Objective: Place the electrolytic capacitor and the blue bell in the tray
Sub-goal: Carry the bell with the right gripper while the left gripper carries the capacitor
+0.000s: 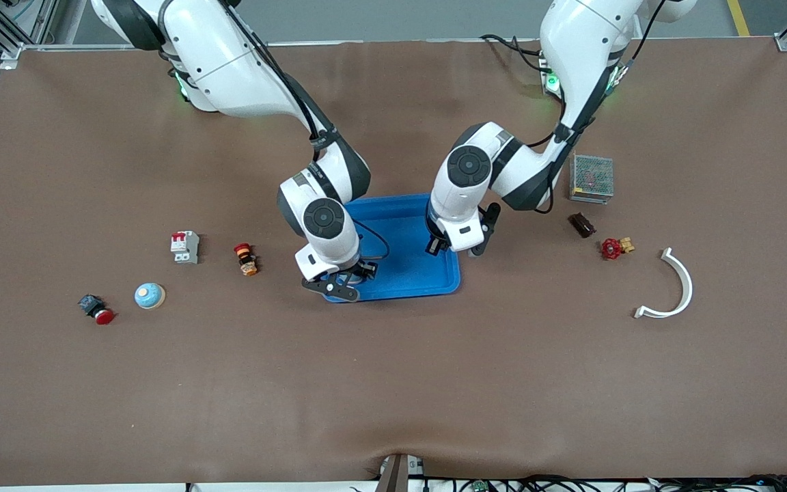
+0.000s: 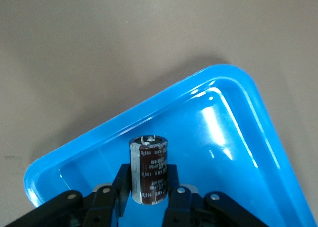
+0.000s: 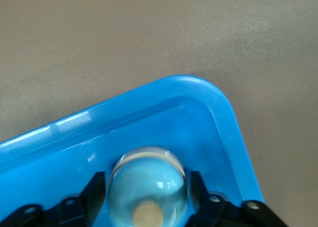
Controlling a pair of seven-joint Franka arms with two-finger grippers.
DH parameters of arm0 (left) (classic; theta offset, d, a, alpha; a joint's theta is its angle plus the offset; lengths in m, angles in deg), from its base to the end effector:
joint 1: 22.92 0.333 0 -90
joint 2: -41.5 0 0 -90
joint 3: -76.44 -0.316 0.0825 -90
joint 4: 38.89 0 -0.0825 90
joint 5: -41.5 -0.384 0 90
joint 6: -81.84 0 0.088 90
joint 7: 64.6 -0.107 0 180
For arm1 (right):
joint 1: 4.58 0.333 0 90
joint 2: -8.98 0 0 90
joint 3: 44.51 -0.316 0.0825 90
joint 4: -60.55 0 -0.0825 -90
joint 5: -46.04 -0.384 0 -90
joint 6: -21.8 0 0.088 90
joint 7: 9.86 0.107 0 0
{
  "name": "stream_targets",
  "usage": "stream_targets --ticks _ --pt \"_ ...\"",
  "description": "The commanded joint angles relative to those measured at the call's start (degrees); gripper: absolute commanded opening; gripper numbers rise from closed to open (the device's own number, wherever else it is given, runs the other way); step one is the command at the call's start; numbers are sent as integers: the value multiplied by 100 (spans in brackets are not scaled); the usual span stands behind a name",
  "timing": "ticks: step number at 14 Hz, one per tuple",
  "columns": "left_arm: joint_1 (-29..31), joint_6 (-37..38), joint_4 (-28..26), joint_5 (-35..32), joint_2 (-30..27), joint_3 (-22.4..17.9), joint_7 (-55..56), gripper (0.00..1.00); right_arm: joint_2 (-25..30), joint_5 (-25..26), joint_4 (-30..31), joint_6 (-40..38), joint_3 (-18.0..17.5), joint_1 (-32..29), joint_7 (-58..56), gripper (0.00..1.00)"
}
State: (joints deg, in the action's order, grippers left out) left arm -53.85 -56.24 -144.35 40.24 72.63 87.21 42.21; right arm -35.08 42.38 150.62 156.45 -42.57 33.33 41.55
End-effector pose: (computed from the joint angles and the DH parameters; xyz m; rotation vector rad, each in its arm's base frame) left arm 0.4903 -0.4258 0.2394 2.5888 1.6749 -0.1058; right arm 0.5650 0.4152 0.1886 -3.0827 0.4730 0.0128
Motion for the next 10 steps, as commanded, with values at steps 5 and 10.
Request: stream_targets --ticks 5,10 --pt "-290 36 131 240 332 48 95 0 135 32 -270 -386 61 68 108 100" --pt "-395 36 87 240 455 48 226 0 416 23 -341 -1046 96 -266 -989 100"
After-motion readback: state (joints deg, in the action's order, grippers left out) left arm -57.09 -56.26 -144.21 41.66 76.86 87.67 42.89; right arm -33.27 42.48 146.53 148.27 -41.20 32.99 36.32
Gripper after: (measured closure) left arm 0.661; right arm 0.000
